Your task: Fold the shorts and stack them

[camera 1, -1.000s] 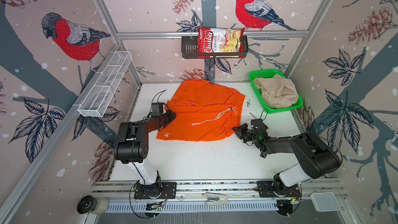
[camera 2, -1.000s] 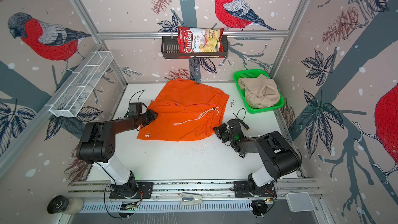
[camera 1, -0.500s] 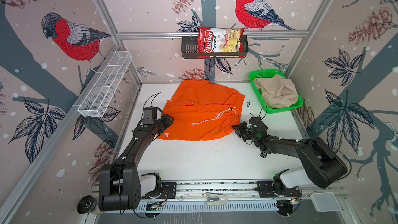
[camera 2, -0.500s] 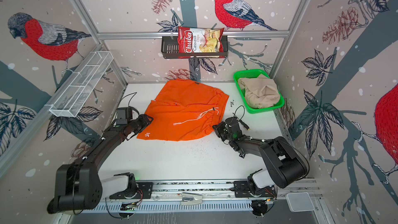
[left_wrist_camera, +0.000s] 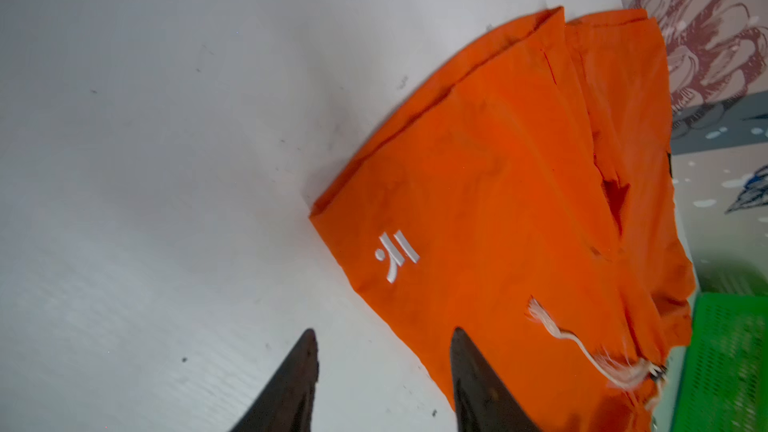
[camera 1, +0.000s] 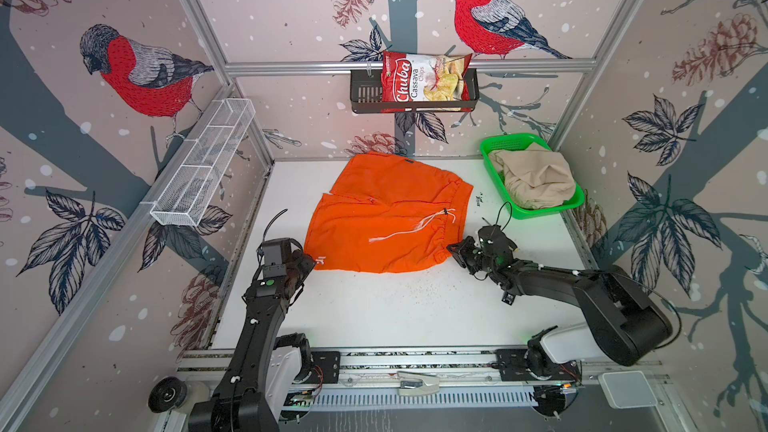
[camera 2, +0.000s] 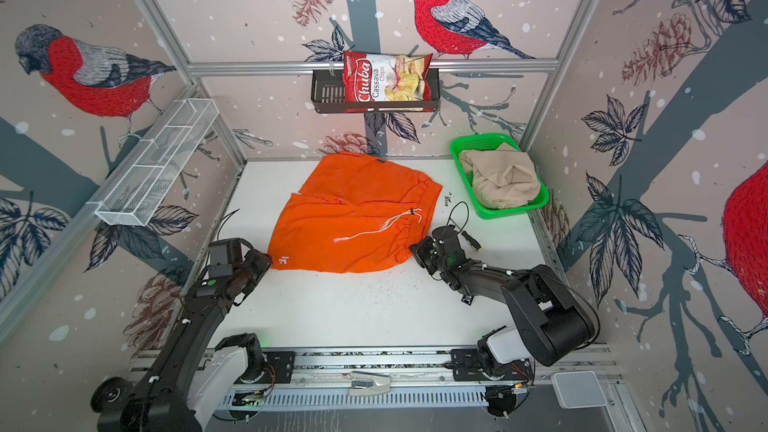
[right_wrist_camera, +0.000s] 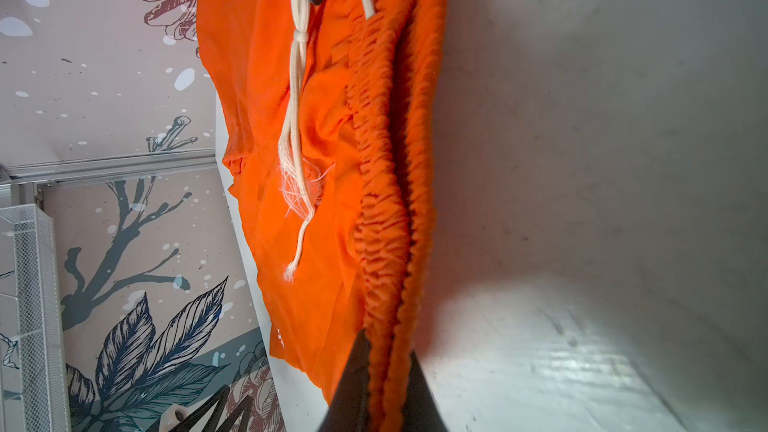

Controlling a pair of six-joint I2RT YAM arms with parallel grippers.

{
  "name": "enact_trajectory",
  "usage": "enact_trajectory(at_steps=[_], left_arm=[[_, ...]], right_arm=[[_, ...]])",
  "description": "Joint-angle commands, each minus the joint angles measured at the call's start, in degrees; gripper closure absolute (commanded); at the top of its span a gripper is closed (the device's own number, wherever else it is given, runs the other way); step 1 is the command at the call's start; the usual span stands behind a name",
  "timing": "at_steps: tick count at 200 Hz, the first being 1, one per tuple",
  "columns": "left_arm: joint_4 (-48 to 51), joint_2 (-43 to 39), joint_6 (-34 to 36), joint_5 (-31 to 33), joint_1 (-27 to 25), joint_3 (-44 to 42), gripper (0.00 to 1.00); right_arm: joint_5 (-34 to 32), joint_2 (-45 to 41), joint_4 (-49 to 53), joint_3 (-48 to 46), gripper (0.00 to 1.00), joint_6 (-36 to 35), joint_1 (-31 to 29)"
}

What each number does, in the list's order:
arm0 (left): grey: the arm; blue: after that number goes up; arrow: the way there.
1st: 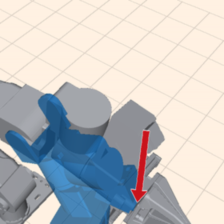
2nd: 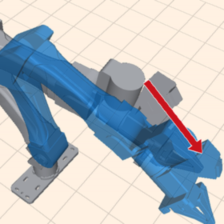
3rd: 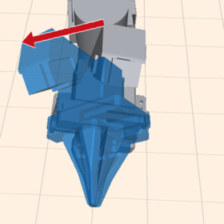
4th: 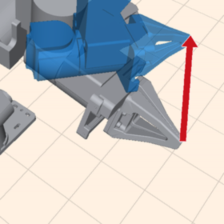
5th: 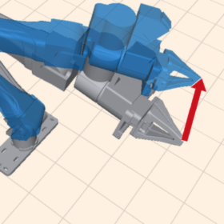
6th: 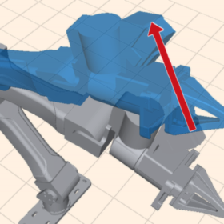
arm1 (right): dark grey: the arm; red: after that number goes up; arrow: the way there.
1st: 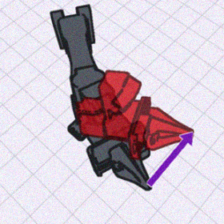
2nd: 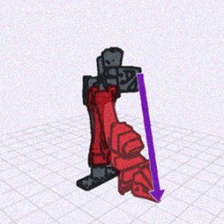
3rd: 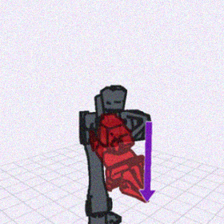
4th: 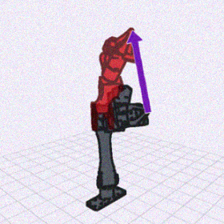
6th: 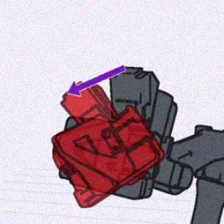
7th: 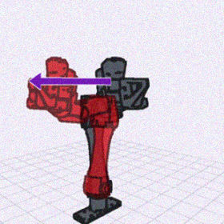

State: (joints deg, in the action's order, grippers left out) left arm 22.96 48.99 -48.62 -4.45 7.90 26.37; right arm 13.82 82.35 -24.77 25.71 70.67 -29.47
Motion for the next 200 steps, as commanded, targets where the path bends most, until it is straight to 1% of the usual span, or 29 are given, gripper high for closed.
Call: enact_trajectory(at_steps=[1, 30, 64, 80, 100, 171, 200], left_arm=[[-1.8, 2.0, -1.8, 2.5, 0.9, -0.9, 0.51], [-4.6, 7.5, -0.5, -0.4, 2.2, -0.8, 0.54], [-12.4, 10.2, -1.6, -4.6, 5.2, -3.8, 0.57], [-16.8, 11.6, -1.6, -7.9, 7.0, -5.5, 0.60], [-19.0, 14.2, -1.2, -10.0, 8.2, -5.9, 0.61], [-24.3, 20.7, 0.1, -10.0, 10.0, -5.4, 0.62], [-26.5, 24.0, 0.5, -10.9, 10.3, -5.4, 0.63]], right_arm=[[0.2, -0.2, 0.6, 0.5, 0.87, -1.3, -0.2], [0.5, -0.5, 0.9, 0.5, 0.87, -2.0, -0.3], [1.1, -0.5, 1.0, 0.7, 0.86, -2.4, -0.4], [1.3, -0.5, 0.7, 0.7, 0.86, -2.3, -0.5], [1.4, -0.6, 0.7, 0.7, 0.86, -2.4, -0.6], [1.3, -1.7, 2.1, 0.3, 0.86, -2.9, -0.7], [1.0, -2.4, 3.1, 0.3, 0.86, -3.4, -0.7]])
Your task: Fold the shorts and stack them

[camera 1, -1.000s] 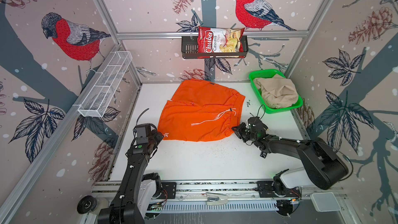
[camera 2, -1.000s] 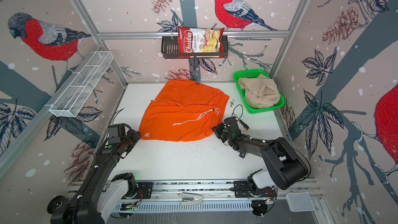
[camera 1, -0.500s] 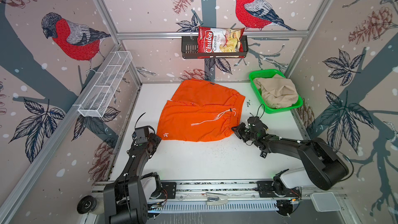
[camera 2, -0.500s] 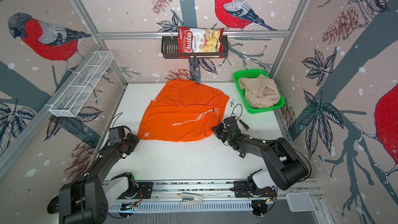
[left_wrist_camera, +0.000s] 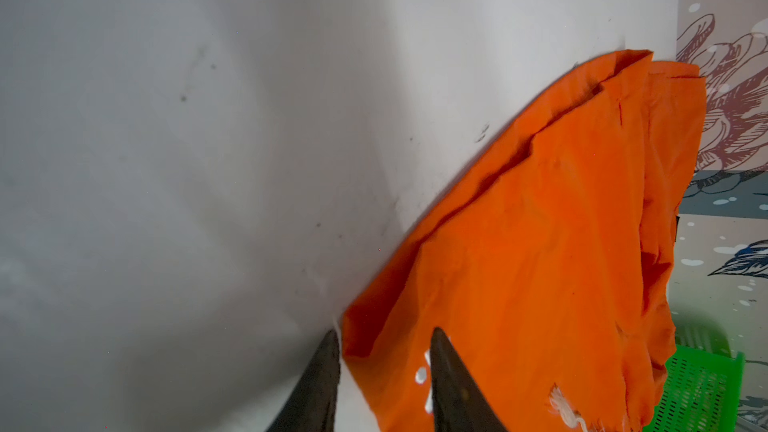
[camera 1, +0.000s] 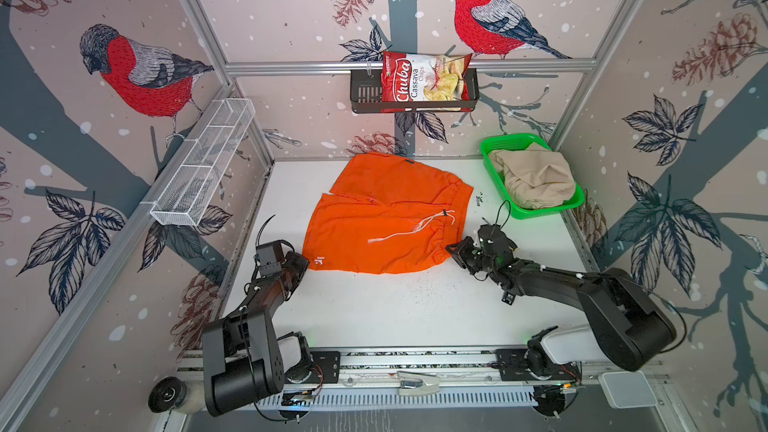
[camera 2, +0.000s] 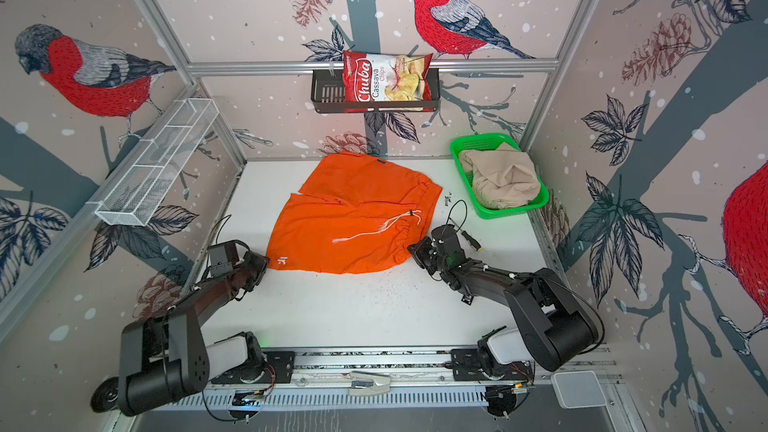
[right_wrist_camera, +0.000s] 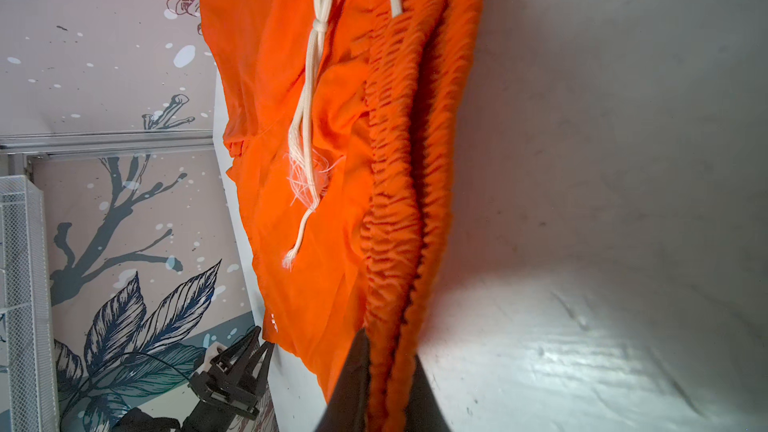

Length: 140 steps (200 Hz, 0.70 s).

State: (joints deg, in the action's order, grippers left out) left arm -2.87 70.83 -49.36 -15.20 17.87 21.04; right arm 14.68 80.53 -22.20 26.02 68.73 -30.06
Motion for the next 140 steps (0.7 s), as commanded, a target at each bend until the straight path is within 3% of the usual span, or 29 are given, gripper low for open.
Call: enact_trajectory(at_steps=[1, 39, 76, 105, 140], left_arm=[[-0.7, 2.3, 1.3, -0.2, 0.4, 0.0, 0.63], [-1.8, 7.3, 2.1, -2.0, 0.7, 1.3, 0.67], [-0.1, 9.6, 3.6, -4.9, 0.7, 3.0, 0.89], [4.5, 4.9, 4.5, -4.1, 0.7, 3.5, 0.99], [13.0, -5.2, 4.4, -2.8, 0.7, 3.1, 1.00]], right_arm=[[0.2, -0.5, 0.6, 0.0, 0.86, -1.5, -0.1], [0.1, -1.0, 0.9, -0.4, 0.86, -1.4, -0.1], [-0.5, -1.9, 1.9, -0.5, 0.86, -1.6, 0.0], [-1.2, -3.7, 3.9, -0.4, 0.86, -2.1, -0.2], [-0.9, -7.6, 8.2, -1.2, 0.86, -3.3, -1.0]])
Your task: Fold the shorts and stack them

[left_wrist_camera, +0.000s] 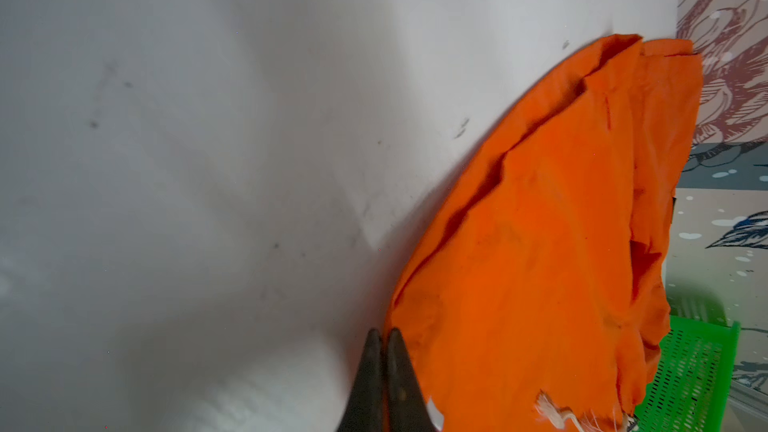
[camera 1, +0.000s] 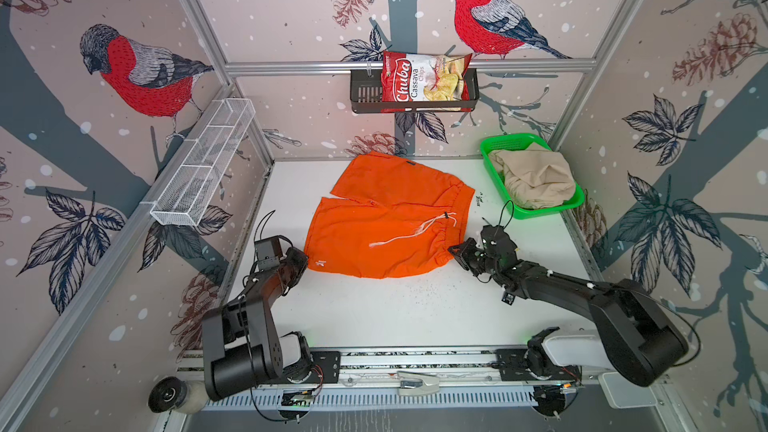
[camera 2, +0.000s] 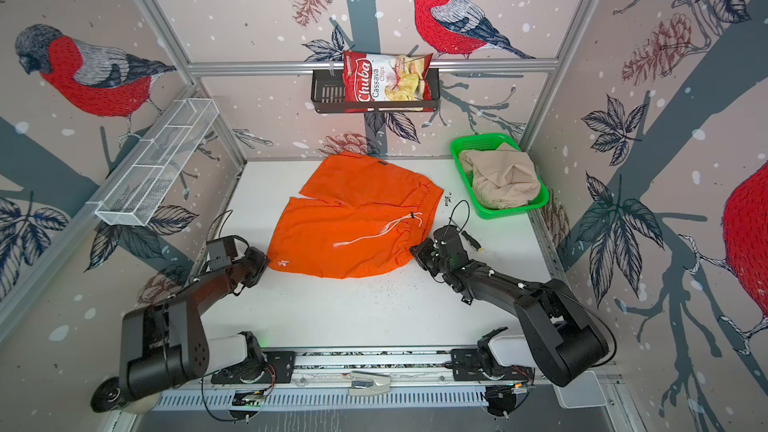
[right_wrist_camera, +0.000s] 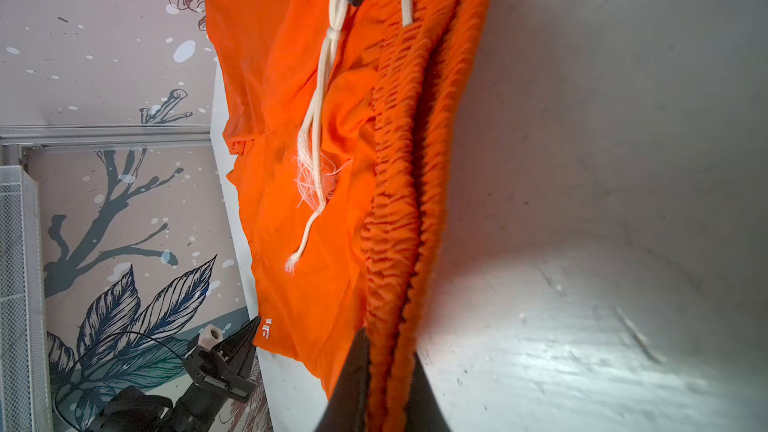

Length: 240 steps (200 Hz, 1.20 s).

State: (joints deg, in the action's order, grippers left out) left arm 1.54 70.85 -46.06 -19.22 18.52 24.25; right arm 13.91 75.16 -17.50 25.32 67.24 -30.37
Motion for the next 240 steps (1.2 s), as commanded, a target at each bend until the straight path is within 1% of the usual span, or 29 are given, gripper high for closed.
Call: enact_trajectory(at_steps=[1, 11, 30, 52, 76, 89, 129, 167, 191, 226, 240], left_arm=[[8.8, -5.6, 1.1, 1.2, 0.0, -0.1, 1.00], [11.7, -9.4, 1.4, 1.9, 0.0, -0.5, 1.00], [17.8, -17.2, 0.8, 4.5, 0.0, -0.6, 1.00], [20.0, -25.6, -0.7, 3.3, -0.1, -1.0, 1.00], [22.5, -26.3, -1.5, 0.6, -0.1, 0.4, 1.00], [23.2, -27.6, -1.8, 0.6, -0.1, 0.8, 1.00], [26.2, -29.6, -1.3, 2.0, -0.1, 4.9, 1.00], [30.1, -30.3, 1.7, 5.3, -0.5, 10.5, 1.00], [32.1, -33.1, 1.8, 7.3, -0.5, 12.1, 1.00], [35.6, -38.8, 3.0, 12.1, -0.5, 13.2, 1.00], [36.2, -39.5, 3.4, 12.6, -0.5, 13.9, 1.00]], right_arm=[[0.0, -2.3, 3.6, -0.6, 0.86, -1.9, -0.7], [0.3, -3.1, 6.0, -0.9, 0.86, -2.4, -1.3], [0.8, -7.7, 10.9, -1.9, 0.86, -2.5, -2.4], [1.6, -12.3, 15.8, -2.7, 0.86, -1.6, -3.2], [2.4, -16.9, 20.8, -2.7, 0.86, -0.8, -3.6], [2.7, -18.4, 23.5, -2.1, 0.86, -1.0, -3.5], [4.4, -17.8, 30.9, 2.8, 0.86, -2.6, -3.6], [5.0, -17.3, 36.1, 8.5, 0.87, -4.5, -4.1], [5.2, -17.9, 38.9, 10.0, 0.88, -4.5, -4.7], [3.7, -20.0, 40.3, 10.0, 0.89, -0.2, -9.7], [2.8, -21.6, 42.2, 10.1, 0.89, 0.8, -10.2]])
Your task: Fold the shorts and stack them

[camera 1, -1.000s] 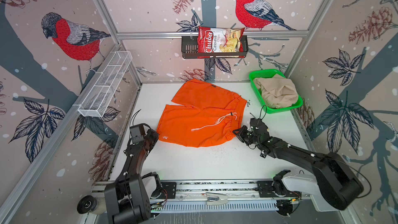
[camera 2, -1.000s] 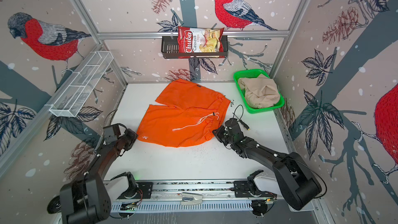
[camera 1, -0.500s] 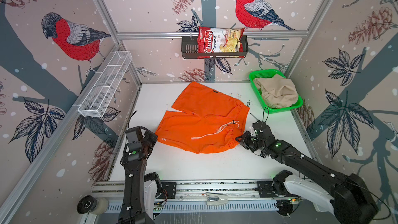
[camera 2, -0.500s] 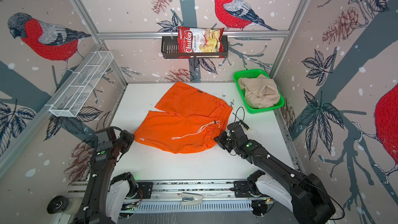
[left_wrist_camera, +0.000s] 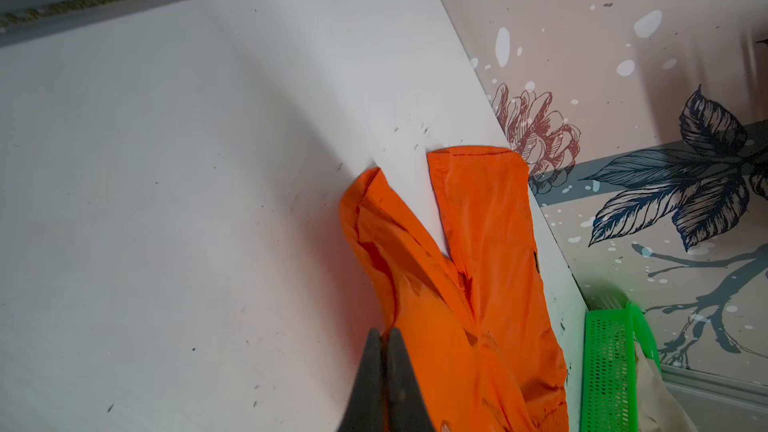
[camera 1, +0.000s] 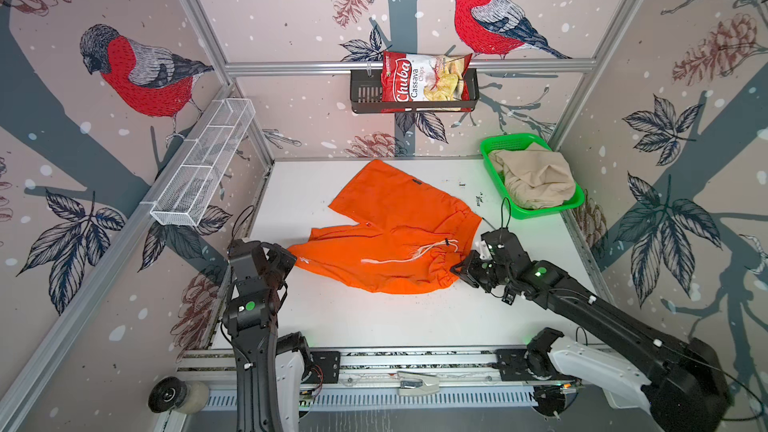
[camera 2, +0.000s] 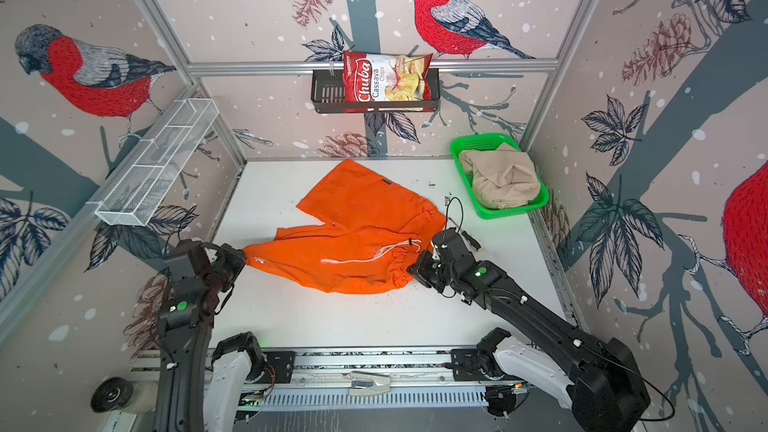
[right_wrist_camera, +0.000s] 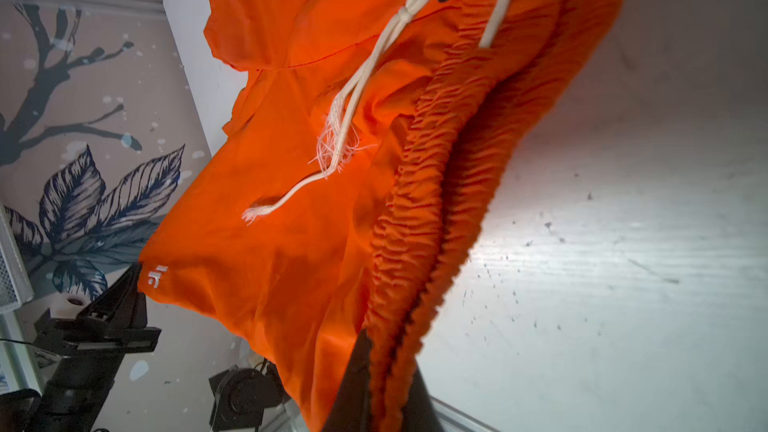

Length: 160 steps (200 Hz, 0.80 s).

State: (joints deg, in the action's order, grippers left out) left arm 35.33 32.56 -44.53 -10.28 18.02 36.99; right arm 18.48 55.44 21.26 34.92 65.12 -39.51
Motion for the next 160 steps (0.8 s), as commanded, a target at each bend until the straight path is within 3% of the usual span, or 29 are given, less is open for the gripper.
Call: enact_trajectory(at_steps=[1, 30, 62, 119, 160], left_arm=[[2.3, -1.2, 1.9, 3.7, 0.0, 1.3, 1.00], [0.9, 0.4, 2.3, 2.1, 0.0, 2.8, 1.00], [-1.5, 4.1, 3.0, 1.4, 0.0, 6.4, 1.00], [-8.2, 14.3, 4.9, -2.5, -2.0, 12.7, 1.00], [-12.1, 22.2, 6.9, -2.2, -5.6, 18.5, 1.00]], right_arm=[[-1.8, -2.0, 3.7, 0.5, 0.89, 2.9, -1.1], [-2.8, -5.0, 6.2, 1.2, 0.89, 2.4, 0.3], [-0.7, -4.7, 11.3, 4.3, 0.89, -0.6, 5.7], [3.3, 1.8, 18.7, 13.6, 0.84, -10.0, 14.6], [8.1, 6.9, 20.1, 17.2, 0.85, -13.1, 17.2]])
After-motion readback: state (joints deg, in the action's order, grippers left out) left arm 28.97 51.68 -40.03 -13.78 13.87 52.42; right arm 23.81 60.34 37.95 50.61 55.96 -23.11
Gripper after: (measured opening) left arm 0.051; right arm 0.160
